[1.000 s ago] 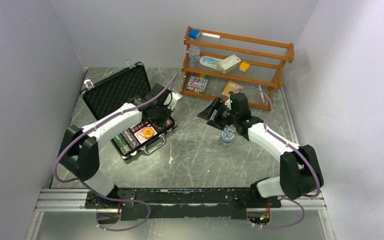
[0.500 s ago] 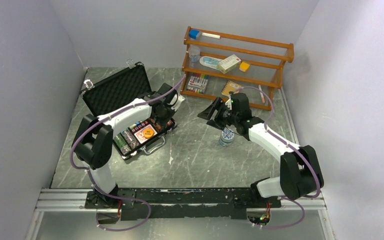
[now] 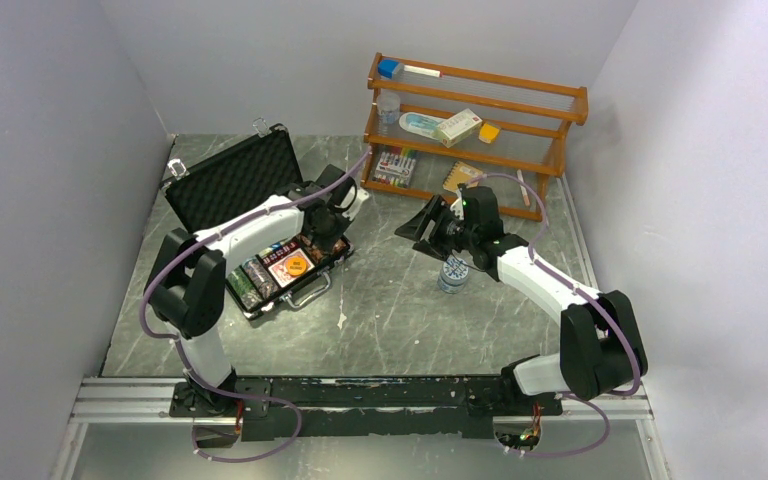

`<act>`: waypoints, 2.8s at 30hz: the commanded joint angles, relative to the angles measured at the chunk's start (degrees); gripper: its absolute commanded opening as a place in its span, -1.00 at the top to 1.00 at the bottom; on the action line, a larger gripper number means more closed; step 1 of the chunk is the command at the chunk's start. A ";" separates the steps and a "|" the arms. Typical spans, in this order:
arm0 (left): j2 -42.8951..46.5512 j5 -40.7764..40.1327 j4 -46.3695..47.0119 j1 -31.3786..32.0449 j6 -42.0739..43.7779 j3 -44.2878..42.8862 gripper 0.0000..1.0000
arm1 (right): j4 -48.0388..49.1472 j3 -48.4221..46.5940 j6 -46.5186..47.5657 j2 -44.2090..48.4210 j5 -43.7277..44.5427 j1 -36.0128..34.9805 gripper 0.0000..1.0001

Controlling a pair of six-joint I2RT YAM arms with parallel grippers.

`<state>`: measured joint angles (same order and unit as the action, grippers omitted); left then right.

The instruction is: Pack up texas hold em set

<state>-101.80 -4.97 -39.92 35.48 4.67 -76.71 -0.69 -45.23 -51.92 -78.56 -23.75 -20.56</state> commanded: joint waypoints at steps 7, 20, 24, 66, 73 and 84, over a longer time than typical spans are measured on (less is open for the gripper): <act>3.66 3.84 -1.00 0.07 -2.22 -3.71 0.86 | 0.69 1.02 0.81 2.25 -0.51 0.61 -0.43; -0.20 2.83 -4.33 0.10 -1.11 -1.37 0.86 | 0.69 1.57 0.51 2.06 -0.95 0.59 -0.43; -1.04 3.24 -4.61 0.10 -0.56 -1.01 0.86 | 0.69 1.40 0.45 2.07 -1.18 0.60 -0.42; 18.67 -1.38 8.11 -4.36 -2.15 -3.50 -0.89 | 0.11 0.74 5.01 3.15 -2.52 0.60 -0.43; 19.07 -5.15 7.34 -11.52 -4.89 -7.58 -0.99 | 0.21 -1.78 10.20 -0.33 -5.26 -1.18 -0.42; 16.31 -0.20 7.32 -25.99 -7.55 -13.35 -0.91 | 3.27 -12.72 12.91 -14.53 -5.10 -15.87 0.07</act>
<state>-85.14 -8.08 -33.87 12.45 -0.89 -88.16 -0.84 -54.41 -40.01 -89.19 -27.73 -32.80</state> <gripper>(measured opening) 0.963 0.524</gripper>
